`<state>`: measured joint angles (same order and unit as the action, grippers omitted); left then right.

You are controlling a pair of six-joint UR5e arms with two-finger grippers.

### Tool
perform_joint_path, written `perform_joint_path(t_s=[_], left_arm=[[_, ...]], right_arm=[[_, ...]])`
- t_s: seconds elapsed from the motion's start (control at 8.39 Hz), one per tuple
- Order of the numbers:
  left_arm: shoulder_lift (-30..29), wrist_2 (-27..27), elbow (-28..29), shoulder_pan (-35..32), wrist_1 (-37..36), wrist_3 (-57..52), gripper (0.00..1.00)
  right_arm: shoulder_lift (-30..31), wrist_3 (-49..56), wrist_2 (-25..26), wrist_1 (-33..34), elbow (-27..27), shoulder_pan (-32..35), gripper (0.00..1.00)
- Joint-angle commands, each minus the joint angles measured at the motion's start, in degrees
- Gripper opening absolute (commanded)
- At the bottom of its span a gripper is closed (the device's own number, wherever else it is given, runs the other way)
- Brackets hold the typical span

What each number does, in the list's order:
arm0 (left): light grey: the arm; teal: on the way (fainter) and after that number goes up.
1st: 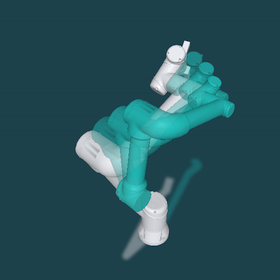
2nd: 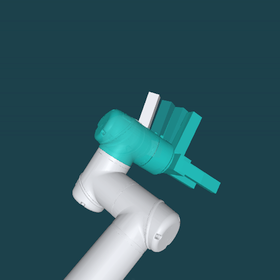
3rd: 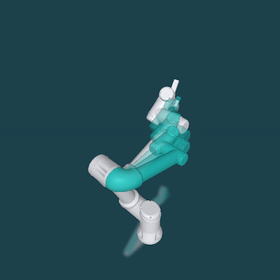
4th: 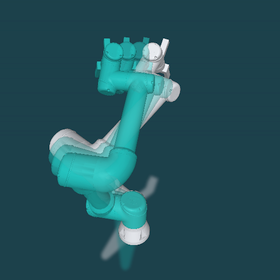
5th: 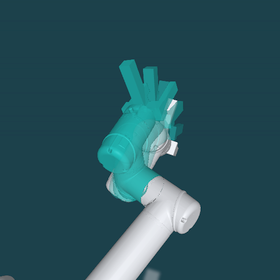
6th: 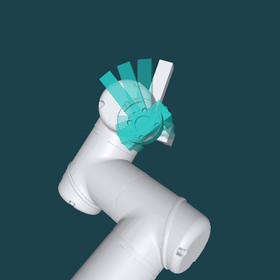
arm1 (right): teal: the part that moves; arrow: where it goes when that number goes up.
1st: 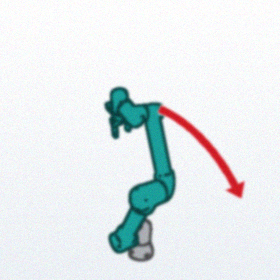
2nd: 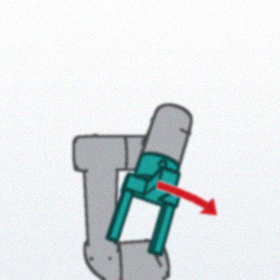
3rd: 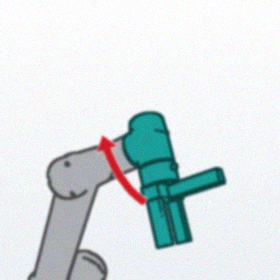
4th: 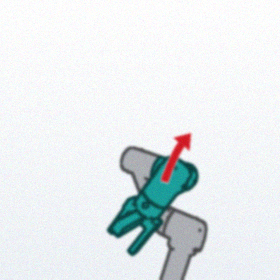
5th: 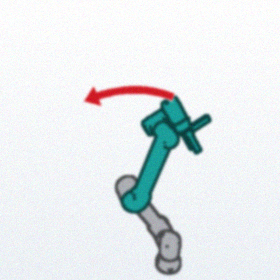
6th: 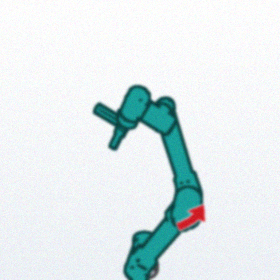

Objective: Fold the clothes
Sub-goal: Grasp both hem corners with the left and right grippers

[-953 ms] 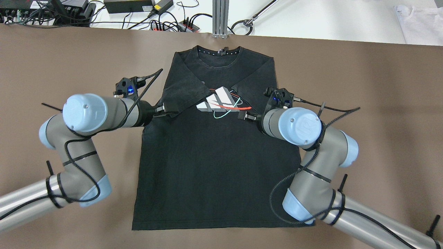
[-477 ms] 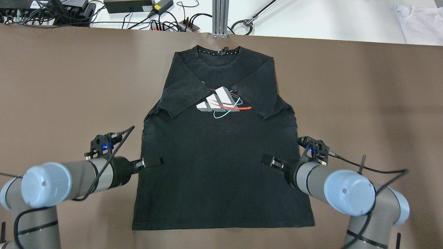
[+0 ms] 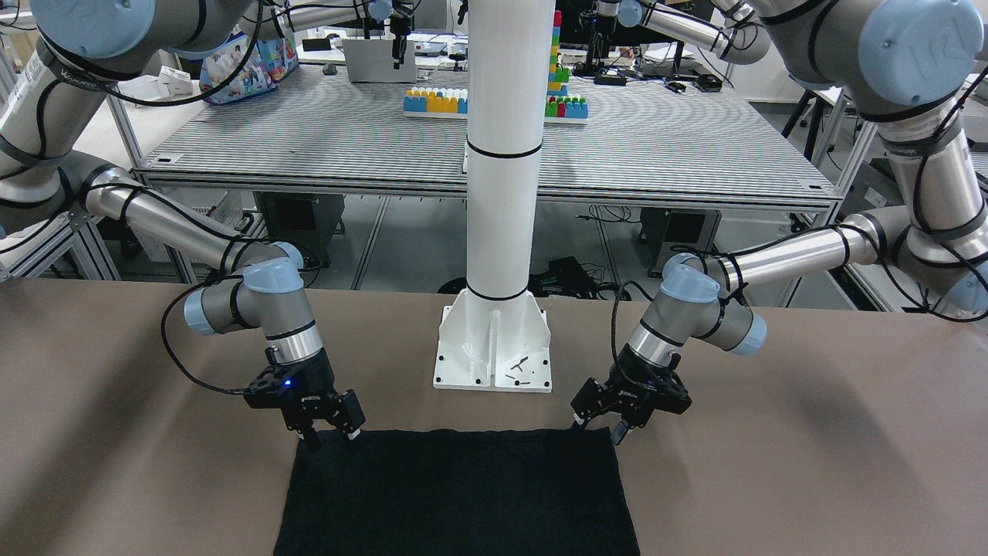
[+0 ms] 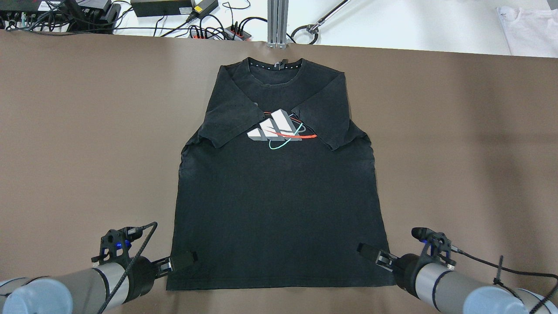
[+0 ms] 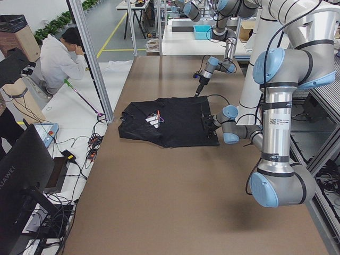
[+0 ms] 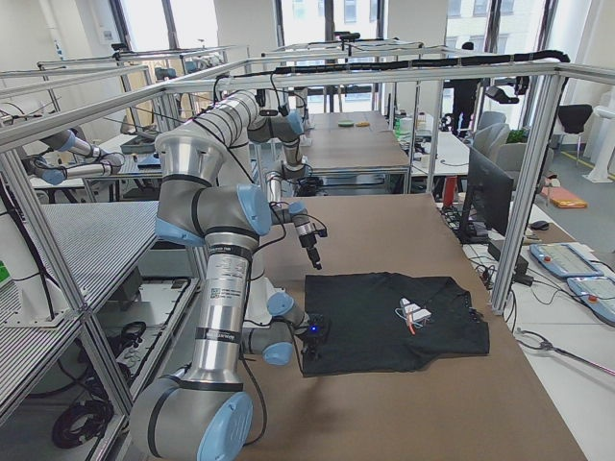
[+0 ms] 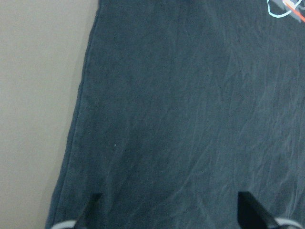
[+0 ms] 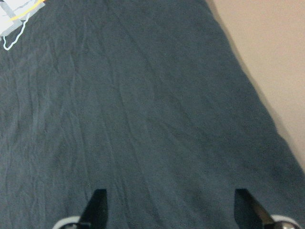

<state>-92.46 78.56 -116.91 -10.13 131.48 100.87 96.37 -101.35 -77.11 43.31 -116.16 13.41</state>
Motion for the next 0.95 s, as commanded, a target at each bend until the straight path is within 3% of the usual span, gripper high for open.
perform_joint_path(t_s=[0.0, 0.36, 0.48, 0.6, 0.83], left_arm=[[4.2, -4.3, -0.2, 5.9, 1.6, 1.7, 1.0], [3.3, -4.4, 3.0, 6.4, 1.6, 1.7, 0.98], [3.2, -4.4, 3.4, 6.4, 1.5, 1.4, 0.89], [3.2, -4.2, 3.4, 6.5, 1.5, 1.0, 0.67], [3.2, -4.2, 3.3, 6.9, 1.5, 0.8, 0.5]], right_arm=[[10.2, -1.7, 1.7, -10.9, 0.0, -3.2, 0.94], [10.3, -1.7, 1.8, -11.2, 0.1, -3.3, 0.94], [10.3, -1.7, 1.8, -11.2, 0.1, -3.3, 0.94], [10.2, -1.6, 1.8, -11.2, 0.1, -3.3, 0.94], [10.3, -1.6, 1.8, -11.2, 0.1, -3.3, 0.94]])
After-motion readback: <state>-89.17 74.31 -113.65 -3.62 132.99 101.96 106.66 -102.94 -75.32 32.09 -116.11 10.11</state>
